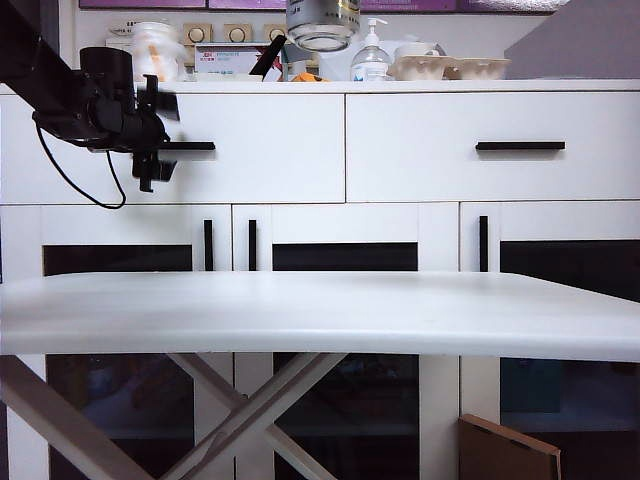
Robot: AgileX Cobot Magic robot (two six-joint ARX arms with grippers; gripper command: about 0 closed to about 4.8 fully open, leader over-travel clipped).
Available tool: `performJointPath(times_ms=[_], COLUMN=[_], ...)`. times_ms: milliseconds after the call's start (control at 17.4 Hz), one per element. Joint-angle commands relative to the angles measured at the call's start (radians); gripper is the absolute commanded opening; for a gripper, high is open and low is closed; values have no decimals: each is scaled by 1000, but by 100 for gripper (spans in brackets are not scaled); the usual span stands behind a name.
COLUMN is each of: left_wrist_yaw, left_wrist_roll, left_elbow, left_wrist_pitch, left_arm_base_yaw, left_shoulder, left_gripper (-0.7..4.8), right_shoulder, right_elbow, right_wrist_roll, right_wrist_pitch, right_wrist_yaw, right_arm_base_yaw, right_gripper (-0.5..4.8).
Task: Pick up a can of beer from the white table, open the left drawer, place the beer inside the drawer, and finally close the drawer.
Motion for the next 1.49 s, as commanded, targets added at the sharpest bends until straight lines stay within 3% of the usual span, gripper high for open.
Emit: performJointPath(times_ms=[57, 401, 516, 746, 803, 1032, 1147, 1491], left_wrist_yaw=[-27, -30, -30, -29, -25, -16, 21, 71], left_wrist_roll=[4, 24, 2, 3, 3, 23, 87, 84], left_elbow=[43, 59, 59, 59, 59, 58, 58, 15], left_wrist_pitch=[-21, -59, -55, -46, -37, 20, 72, 285], left_arm_base_yaw=[1, 1, 1, 2, 3, 3, 6, 8], left_shoulder=[-6, 8, 19, 25, 27, 27, 31, 31], left_gripper=[335, 325, 281, 32, -7, -7, -7, -7], right_shoulder=[-13, -13, -13, -13, -13, -13, -13, -13], right_elbow=[15, 15, 15, 15, 15, 15, 15, 15], right_wrist_roll=[-3, -3, -3, -3, -3, -3, -3, -3], right_wrist_pitch=[60, 60, 59, 44, 42, 42, 42, 42], right_wrist_yaw=[-2, -1, -1, -1, -1, -1, -1, 7], right_arm_base_yaw=[2, 2, 2, 2, 2, 2, 2, 1], right_gripper=[40, 40, 40, 40, 40, 40, 40, 40])
